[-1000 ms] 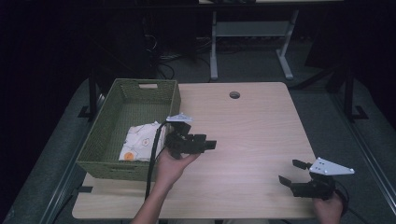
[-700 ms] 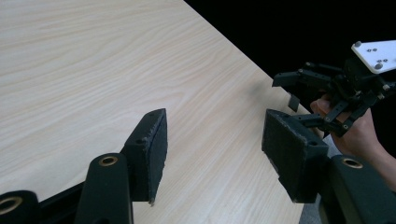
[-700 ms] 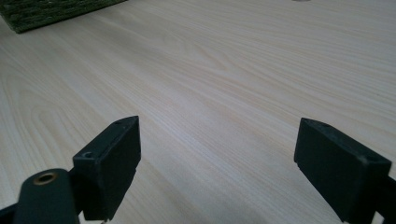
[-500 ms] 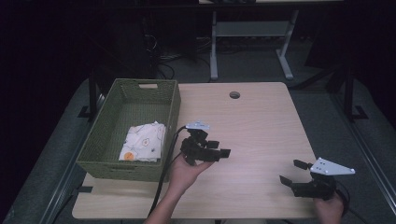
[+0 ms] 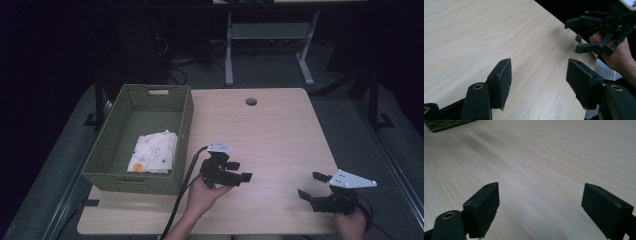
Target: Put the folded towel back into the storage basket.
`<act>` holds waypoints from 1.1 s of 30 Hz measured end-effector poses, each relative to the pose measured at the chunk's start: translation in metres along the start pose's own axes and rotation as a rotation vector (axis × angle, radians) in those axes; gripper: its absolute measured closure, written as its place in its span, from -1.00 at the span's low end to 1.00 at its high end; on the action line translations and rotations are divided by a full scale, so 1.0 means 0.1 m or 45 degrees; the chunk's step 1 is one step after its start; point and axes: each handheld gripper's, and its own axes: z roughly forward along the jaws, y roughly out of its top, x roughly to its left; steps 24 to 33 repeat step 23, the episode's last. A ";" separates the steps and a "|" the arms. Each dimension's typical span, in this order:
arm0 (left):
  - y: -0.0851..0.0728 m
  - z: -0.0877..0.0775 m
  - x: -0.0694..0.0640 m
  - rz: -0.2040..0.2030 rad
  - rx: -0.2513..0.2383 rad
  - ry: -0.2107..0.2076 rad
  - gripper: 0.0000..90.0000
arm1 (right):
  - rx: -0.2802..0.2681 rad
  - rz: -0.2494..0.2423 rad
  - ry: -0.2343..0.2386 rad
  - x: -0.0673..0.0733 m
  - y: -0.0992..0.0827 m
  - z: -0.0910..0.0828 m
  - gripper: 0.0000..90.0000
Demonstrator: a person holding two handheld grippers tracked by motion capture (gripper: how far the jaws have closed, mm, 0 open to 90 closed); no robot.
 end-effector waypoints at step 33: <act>-0.38 0.12 -0.10 0.087 0.051 -0.045 -0.24 | 0.030 -0.012 0.018 0.05 0.01 0.06 -0.69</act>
